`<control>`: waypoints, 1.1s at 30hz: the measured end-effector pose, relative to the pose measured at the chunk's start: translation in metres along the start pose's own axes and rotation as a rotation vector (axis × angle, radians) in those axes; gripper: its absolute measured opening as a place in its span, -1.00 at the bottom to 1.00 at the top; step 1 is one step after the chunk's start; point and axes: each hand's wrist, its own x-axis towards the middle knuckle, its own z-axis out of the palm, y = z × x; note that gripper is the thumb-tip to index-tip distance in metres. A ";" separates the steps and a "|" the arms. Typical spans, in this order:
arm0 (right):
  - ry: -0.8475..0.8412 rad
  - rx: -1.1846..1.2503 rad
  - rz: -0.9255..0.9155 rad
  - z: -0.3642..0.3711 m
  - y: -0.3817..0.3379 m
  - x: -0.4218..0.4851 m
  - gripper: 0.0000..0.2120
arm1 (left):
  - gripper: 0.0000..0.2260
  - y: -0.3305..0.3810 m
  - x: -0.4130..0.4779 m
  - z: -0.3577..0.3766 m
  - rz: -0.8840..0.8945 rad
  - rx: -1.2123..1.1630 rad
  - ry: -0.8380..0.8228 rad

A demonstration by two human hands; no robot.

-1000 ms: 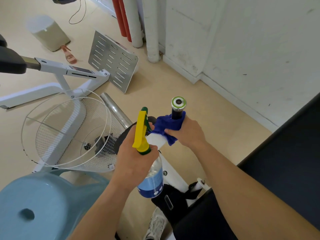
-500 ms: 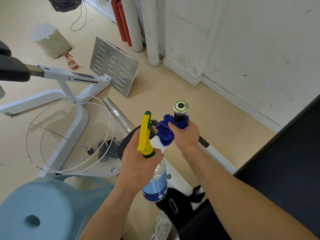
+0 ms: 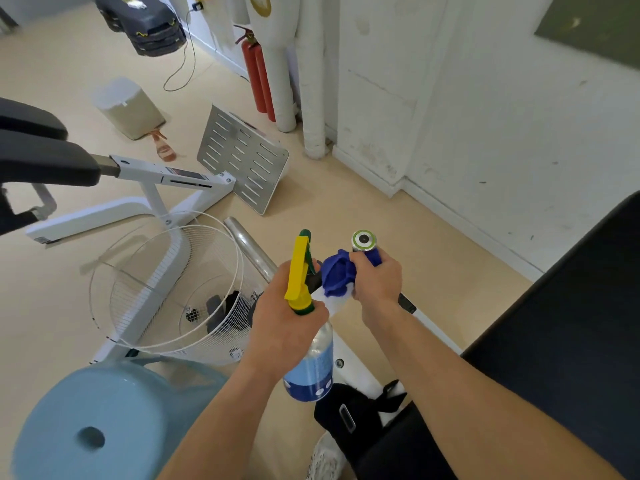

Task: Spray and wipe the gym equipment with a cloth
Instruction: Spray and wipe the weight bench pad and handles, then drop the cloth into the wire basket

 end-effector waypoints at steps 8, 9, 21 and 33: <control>-0.039 0.028 -0.015 -0.041 -0.057 -0.069 -0.94 | -0.56 0.027 -0.040 -0.029 -0.037 0.010 0.055; -0.069 0.007 -0.001 -0.044 -0.063 -0.081 -0.92 | -0.58 0.031 -0.050 -0.034 -0.052 0.009 0.071; -0.594 -0.530 0.044 -0.059 -0.131 -0.215 -0.65 | -0.55 0.065 -0.169 -0.102 -0.088 0.042 0.253; -0.777 -0.675 -0.148 0.048 -0.153 -0.281 -0.61 | -0.59 0.070 -0.213 -0.210 -0.117 0.108 0.394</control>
